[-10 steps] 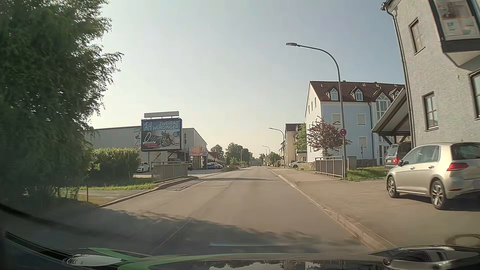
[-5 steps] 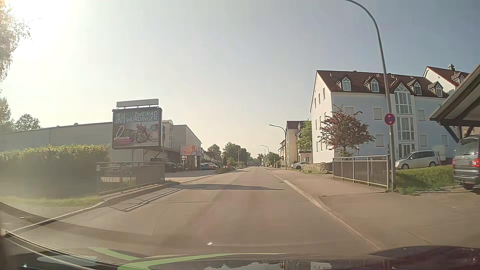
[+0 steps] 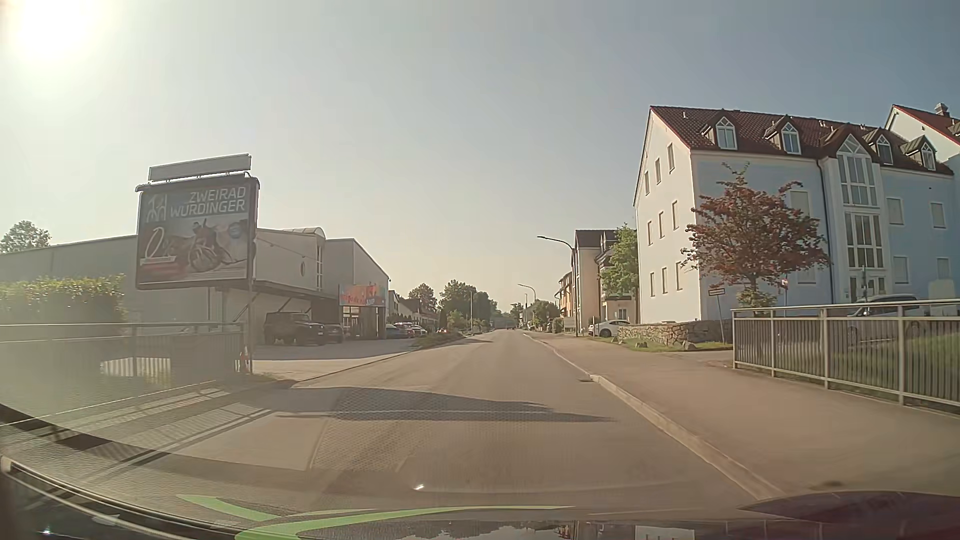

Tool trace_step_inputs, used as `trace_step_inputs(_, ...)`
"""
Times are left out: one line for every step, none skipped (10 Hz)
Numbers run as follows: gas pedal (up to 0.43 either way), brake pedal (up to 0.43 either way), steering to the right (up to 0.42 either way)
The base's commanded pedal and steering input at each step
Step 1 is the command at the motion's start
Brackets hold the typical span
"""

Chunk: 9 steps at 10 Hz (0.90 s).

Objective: Follow the waypoints while adhering to traffic rules and regulations

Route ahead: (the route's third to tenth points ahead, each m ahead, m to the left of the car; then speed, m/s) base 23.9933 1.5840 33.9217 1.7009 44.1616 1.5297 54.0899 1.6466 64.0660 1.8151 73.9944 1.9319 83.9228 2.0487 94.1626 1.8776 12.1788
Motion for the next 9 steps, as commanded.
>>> trace_step_inputs(0.15,0.0,0.005)
trace_step_inputs(0.15,0.0,0.003)
trace_step_inputs(0.15,0.0,0.003)
trace_step_inputs(0.15,0.0,0.002)
trace_step_inputs(0.15,0.0,0.003)
trace_step_inputs(0.15,0.0,0.003)
trace_step_inputs(0.15,0.0,0.002)
trace_step_inputs(0.15,0.0,0.002)
trace_step_inputs(0.15,0.0,0.003)
